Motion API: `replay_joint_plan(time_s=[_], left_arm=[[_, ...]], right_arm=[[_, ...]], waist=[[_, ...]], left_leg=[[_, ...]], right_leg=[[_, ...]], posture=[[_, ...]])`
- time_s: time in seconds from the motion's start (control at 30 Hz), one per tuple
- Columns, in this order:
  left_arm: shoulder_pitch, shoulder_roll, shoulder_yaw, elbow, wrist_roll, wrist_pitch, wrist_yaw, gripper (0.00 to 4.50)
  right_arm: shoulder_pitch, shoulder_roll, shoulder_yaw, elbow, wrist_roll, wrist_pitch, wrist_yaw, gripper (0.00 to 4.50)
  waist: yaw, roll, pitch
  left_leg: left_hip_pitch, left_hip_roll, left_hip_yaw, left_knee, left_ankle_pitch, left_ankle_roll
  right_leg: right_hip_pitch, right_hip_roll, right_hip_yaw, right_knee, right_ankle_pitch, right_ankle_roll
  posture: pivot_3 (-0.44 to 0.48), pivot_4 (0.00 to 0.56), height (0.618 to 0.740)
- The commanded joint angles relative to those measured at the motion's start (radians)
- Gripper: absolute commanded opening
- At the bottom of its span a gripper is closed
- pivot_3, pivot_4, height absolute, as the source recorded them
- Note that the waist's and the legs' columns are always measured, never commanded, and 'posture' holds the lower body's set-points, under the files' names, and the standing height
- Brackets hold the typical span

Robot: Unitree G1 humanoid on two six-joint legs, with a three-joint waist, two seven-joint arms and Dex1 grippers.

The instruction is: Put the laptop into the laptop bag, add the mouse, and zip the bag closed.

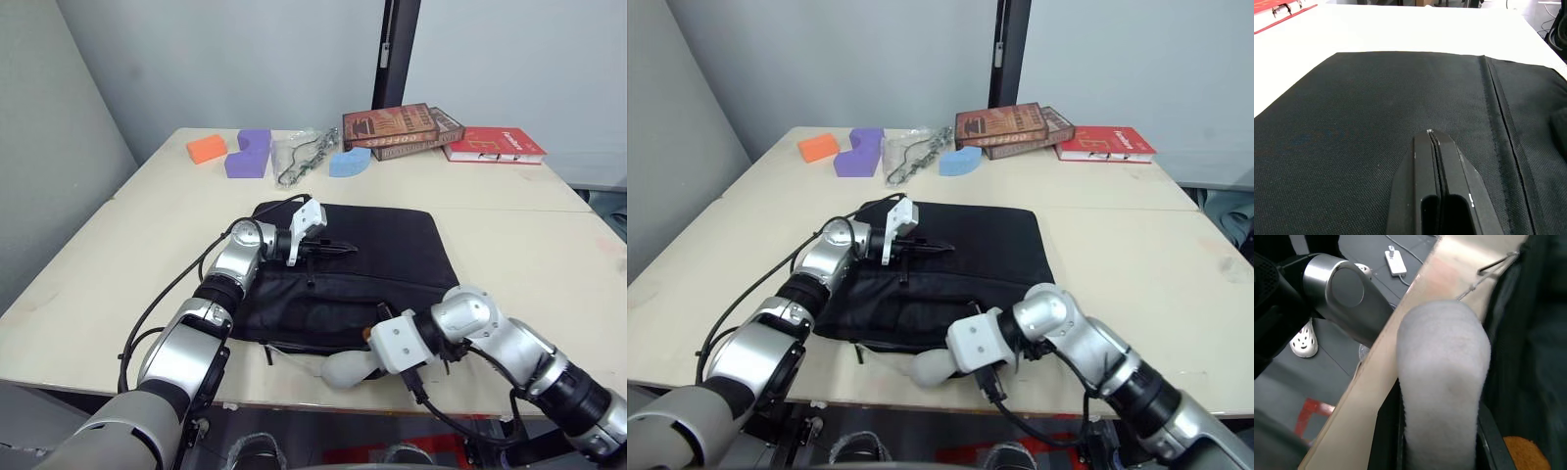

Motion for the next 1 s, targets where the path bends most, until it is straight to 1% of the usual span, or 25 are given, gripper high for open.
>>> replay_joint_plan(time_s=[0.03,0.17,0.3,0.4,0.5,0.67,0.7,0.8,0.9,0.97,1.0], left_arm=[[0.064,0.02,-0.067,0.095,0.105,0.017,-0.009,0.0],[0.077,0.023,-0.062,0.1,0.109,0.018,-0.018,0.0],[0.084,0.031,-0.062,0.111,0.113,0.008,-0.022,0.0],[0.083,0.035,-0.063,0.135,0.121,0.0,-0.017,0.0],[0.084,0.035,-0.066,0.137,0.122,0.0,-0.024,0.0],[0.084,0.035,-0.066,0.145,0.122,-0.002,-0.025,0.0],[0.084,0.035,-0.066,0.146,0.123,-0.001,-0.025,0.0],[0.086,0.035,-0.063,0.151,0.12,0.011,-0.022,0.0],[0.089,0.036,-0.065,0.155,0.122,0.013,-0.025,0.0],[0.092,0.036,-0.069,0.155,0.124,0.013,-0.031,0.0],[0.093,0.036,-0.071,0.155,0.125,0.013,-0.035,0.0]], right_arm=[[0.047,-0.068,-0.097,-0.11,0.078,0.061,0.014,0.01],[0.144,-0.159,-0.184,-0.19,0.121,0.104,0.004,0.01],[0.229,-0.221,-0.256,-0.226,0.134,0.132,-0.02,0.01],[0.322,-0.286,-0.354,-0.248,0.179,0.172,-0.018,0.01],[0.37,-0.327,-0.425,-0.258,0.207,0.197,-0.018,0.01],[0.487,-0.372,-0.596,-0.235,0.24,0.243,-0.022,0.01],[0.527,-0.377,-0.656,-0.228,0.25,0.281,-0.024,0.01],[0.599,-0.381,-0.771,-0.231,0.279,0.368,-0.034,0.01],[0.704,-0.384,-0.871,-0.229,0.251,0.388,-0.012,0.01],[0.779,-0.38,-0.939,-0.216,0.226,0.386,0.007,0.01],[0.807,-0.377,-0.975,-0.207,0.223,0.394,0.016,0.01]], waist=[[0.001,0.0,0.0],[0.001,0.0,-0.001],[0.0,0.002,-0.002],[0.001,0.002,-0.003],[-0.002,0.001,-0.007],[-0.002,0.0,-0.009],[-0.001,0.0,-0.009],[-0.001,-0.001,-0.01],[0.0,-0.001,-0.011],[0.0,-0.001,-0.012],[-0.001,-0.001,-0.012]], left_leg=[[0.0,0.0,0.0,0.0,0.0,0.0],[0.001,0.0,0.0,-0.002,0.0,0.0],[0.001,0.0,0.0,-0.003,0.0,0.0],[0.001,0.0,0.0,-0.003,0.0,0.0],[0.002,0.0,0.001,-0.005,0.0,-0.001],[0.002,-0.001,0.001,-0.006,0.0,-0.001],[0.002,-0.001,0.001,-0.006,0.0,-0.001],[0.002,-0.001,0.001,-0.008,-0.001,-0.001],[0.002,-0.001,0.001,-0.009,-0.001,-0.001],[0.002,-0.001,0.001,-0.009,-0.001,-0.001],[0.002,-0.001,0.002,-0.01,-0.001,-0.001]], right_leg=[[0.0,0.0,0.0,0.0,0.0,0.0],[0.001,0.0,0.0,-0.002,0.0,0.0],[0.001,0.0,0.0,-0.002,-0.001,0.002],[0.001,0.0,0.0,-0.003,-0.002,0.004],[0.001,0.0,0.0,-0.004,-0.003,0.005],[0.001,-0.001,0.0,-0.004,-0.004,0.007],[0.001,-0.001,0.001,-0.004,-0.004,0.007],[0.0,-0.001,0.0,-0.005,-0.005,0.008],[0.0,-0.001,0.0,-0.005,-0.006,0.01],[0.0,-0.001,0.0,-0.006,-0.009,0.015],[0.0,-0.001,0.0,-0.006,-0.013,0.022]], posture=[[0.0,0.15,0.734],[0.0,0.15,0.734],[0.0,0.15,0.734],[0.0,0.15,0.734],[0.0,0.15,0.734],[0.0,0.15,0.734],[0.0,0.15,0.734],[0.0,0.15,0.734],[0.0,0.15,0.734],[0.0,0.15,0.734],[0.0,0.15,0.734]])
